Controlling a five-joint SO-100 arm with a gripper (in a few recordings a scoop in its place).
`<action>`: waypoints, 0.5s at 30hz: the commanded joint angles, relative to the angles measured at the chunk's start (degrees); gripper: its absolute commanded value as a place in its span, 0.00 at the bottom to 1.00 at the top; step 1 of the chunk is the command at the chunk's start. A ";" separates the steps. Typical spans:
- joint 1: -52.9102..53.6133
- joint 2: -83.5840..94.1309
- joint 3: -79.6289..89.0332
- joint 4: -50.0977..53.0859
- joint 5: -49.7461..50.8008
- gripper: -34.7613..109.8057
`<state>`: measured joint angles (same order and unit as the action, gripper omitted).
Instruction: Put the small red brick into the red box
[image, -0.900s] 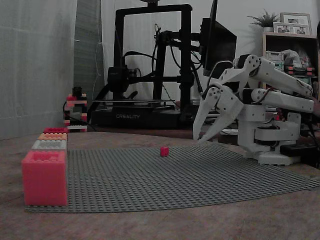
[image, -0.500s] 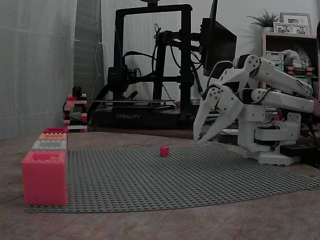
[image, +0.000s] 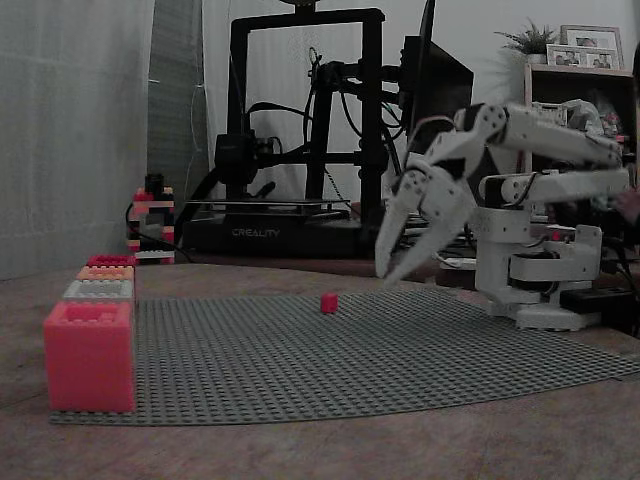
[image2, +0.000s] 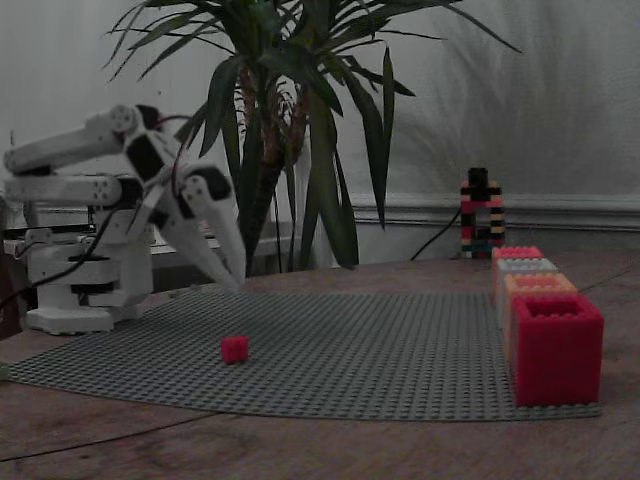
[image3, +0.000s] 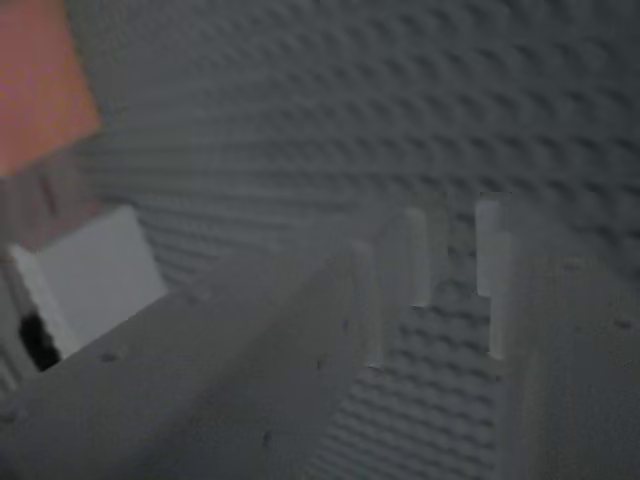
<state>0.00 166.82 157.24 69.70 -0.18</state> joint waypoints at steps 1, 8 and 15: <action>3.52 -8.35 -11.25 -1.32 -1.23 0.24; 15.29 -23.99 -25.49 0.53 1.67 0.24; 23.12 -39.64 -31.46 0.62 2.55 0.33</action>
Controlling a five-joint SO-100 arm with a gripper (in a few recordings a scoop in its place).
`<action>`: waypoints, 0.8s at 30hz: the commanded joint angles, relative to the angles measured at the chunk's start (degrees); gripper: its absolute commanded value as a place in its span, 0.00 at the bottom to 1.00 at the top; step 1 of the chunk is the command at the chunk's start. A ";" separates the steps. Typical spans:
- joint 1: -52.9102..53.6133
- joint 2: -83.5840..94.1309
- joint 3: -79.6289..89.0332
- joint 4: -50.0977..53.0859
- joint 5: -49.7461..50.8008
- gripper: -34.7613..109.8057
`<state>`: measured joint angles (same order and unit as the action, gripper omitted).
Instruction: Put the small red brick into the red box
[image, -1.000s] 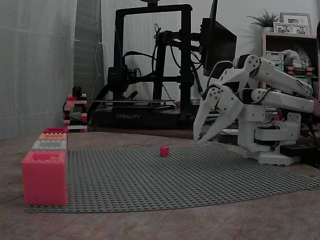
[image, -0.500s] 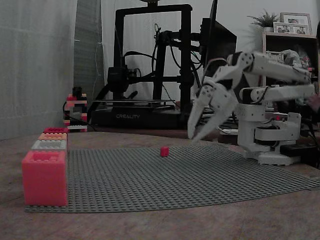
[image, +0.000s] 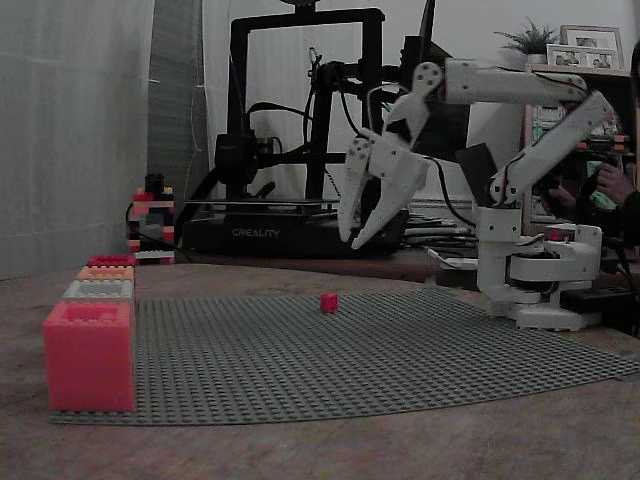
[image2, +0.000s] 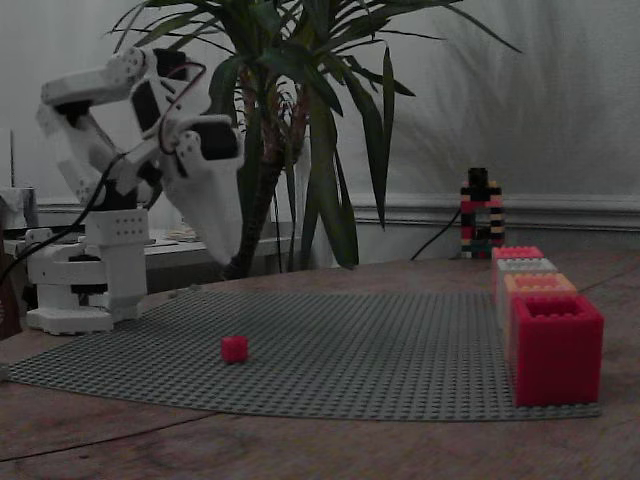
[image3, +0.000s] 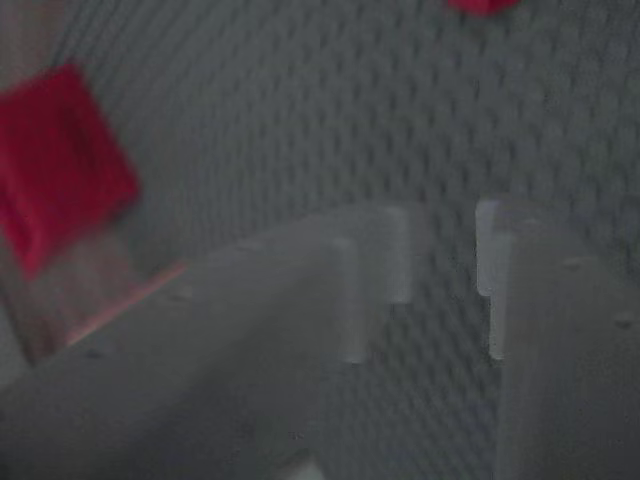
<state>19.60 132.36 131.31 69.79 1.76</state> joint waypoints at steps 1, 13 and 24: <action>4.22 -6.86 -5.89 0.53 0.09 0.34; 9.76 -18.81 -6.59 -4.13 -3.25 0.34; 9.05 -24.52 -7.82 -10.20 -2.46 0.35</action>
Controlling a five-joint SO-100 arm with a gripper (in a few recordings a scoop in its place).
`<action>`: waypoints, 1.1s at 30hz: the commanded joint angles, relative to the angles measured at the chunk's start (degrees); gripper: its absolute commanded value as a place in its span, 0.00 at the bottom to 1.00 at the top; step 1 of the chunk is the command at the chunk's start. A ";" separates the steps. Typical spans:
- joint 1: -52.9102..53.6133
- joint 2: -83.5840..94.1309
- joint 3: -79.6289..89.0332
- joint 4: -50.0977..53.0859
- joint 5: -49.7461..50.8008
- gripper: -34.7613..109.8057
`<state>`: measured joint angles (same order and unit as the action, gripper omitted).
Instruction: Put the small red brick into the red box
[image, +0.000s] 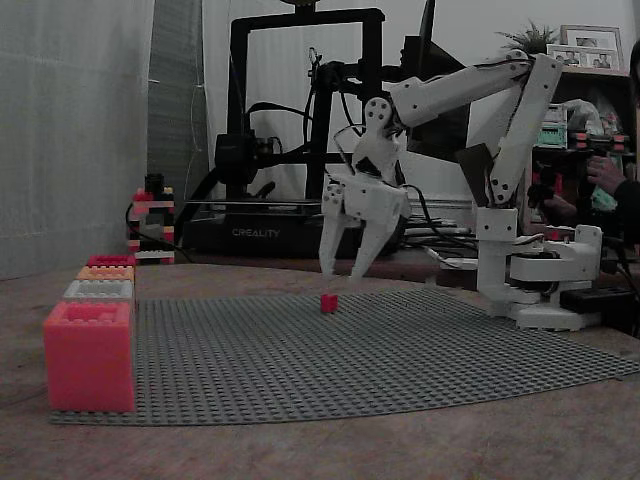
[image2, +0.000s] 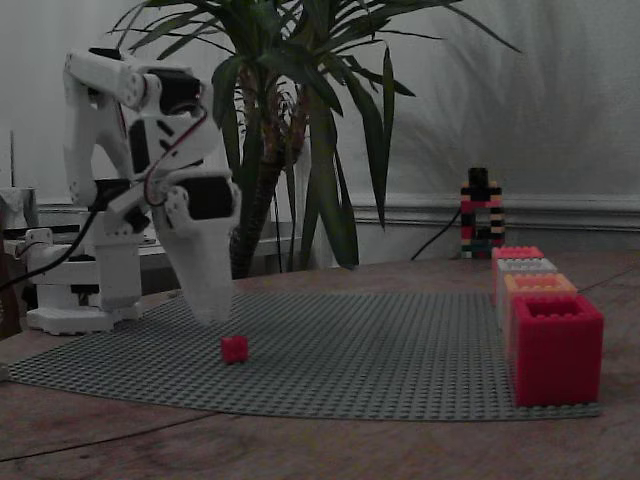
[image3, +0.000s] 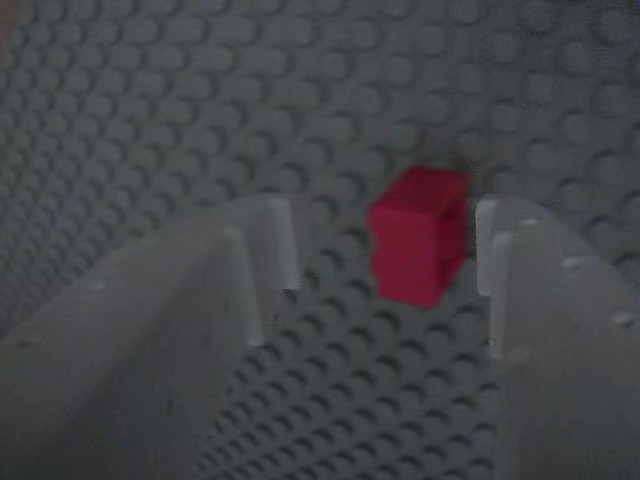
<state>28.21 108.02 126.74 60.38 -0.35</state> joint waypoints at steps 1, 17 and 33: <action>0.09 -0.79 -3.43 -1.23 -0.26 0.35; -4.22 -6.50 -4.75 -4.39 1.05 0.34; -4.39 -11.25 -6.50 -6.77 0.53 0.29</action>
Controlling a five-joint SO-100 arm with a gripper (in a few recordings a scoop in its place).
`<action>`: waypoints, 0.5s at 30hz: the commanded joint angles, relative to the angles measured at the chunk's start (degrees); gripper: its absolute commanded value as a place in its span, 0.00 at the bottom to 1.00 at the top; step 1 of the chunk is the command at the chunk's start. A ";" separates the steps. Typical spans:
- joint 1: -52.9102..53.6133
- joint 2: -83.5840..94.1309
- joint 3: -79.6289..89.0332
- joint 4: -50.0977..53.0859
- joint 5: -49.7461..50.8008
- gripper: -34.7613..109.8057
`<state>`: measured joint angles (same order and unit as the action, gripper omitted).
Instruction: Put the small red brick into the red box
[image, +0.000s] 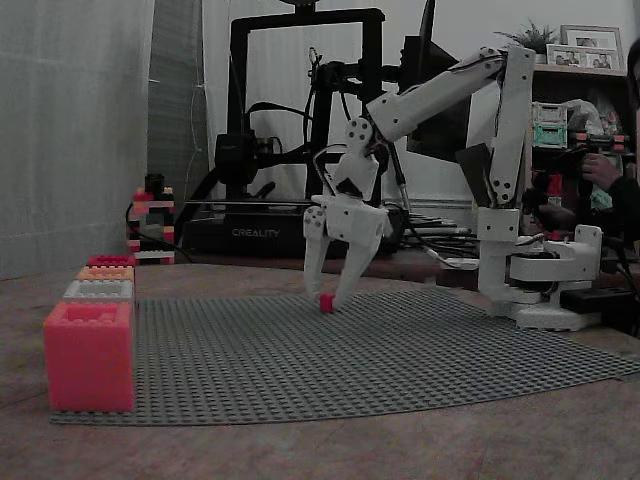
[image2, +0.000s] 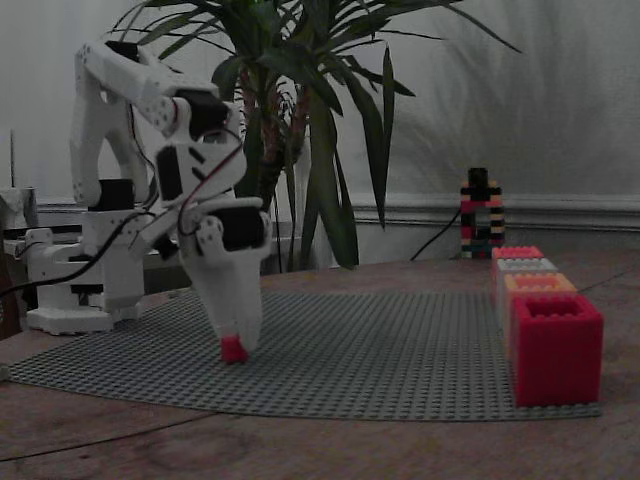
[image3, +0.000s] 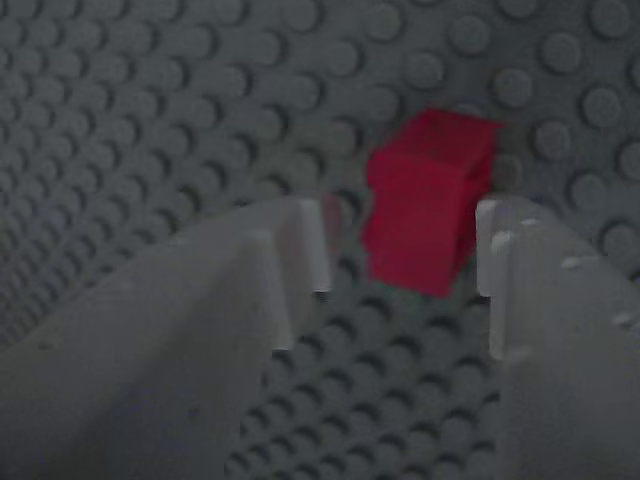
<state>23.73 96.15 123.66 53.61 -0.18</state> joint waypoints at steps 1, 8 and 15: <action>0.09 0.44 -3.52 -0.35 0.26 0.26; 0.09 -0.18 -6.68 -1.67 0.26 0.24; -0.35 -5.27 -27.25 -1.41 -2.37 0.24</action>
<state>23.64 91.58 109.25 52.82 -0.97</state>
